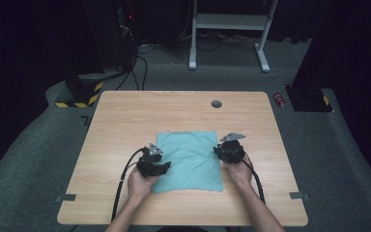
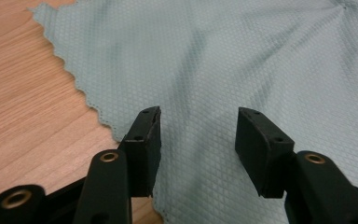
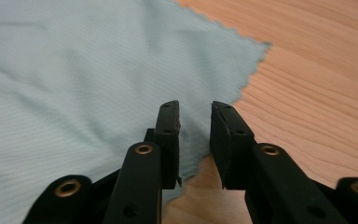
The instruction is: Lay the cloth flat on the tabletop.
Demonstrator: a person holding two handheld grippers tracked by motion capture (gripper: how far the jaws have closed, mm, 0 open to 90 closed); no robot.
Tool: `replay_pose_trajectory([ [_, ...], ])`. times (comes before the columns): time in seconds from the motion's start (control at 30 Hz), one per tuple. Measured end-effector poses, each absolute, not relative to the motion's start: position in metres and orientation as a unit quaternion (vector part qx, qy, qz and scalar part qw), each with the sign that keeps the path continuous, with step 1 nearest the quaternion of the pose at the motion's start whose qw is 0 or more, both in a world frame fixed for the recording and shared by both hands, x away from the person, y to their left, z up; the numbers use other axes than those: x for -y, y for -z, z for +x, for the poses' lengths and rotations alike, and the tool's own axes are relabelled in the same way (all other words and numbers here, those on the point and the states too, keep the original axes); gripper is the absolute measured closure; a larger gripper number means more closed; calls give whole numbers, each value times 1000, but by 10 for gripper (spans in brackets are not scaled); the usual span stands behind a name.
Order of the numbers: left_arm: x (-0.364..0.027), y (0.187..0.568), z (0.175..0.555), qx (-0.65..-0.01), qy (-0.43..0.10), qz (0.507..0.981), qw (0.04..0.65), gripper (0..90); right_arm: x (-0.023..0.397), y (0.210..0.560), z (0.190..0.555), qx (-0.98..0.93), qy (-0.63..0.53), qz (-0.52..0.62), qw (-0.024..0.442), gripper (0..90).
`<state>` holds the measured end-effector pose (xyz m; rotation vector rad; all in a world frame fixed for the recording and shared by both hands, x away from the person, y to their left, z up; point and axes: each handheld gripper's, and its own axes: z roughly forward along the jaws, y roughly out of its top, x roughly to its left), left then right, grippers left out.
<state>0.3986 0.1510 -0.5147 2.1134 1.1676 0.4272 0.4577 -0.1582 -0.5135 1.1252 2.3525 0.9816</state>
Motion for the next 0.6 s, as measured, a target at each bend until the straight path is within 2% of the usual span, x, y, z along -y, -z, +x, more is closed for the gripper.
replay_pose_trajectory([
  [0.2, -153, 516, 400, -447, -168, 810, 341, 492, 141, 514, 443, -853, -343, 355, 166, 694],
  [0.43, -157, 517, 397, -448, -177, 810, 335, 471, 157, 514, 433, -840, -363, 375, 150, 670],
  [0.5, -157, 516, 393, -447, -178, 809, 339, 470, 161, 510, 413, -839, -377, 363, 147, 643],
  [0.6, -157, 517, 386, -445, -178, 806, 347, 472, 161, 510, 402, -845, -374, 351, 150, 622],
])
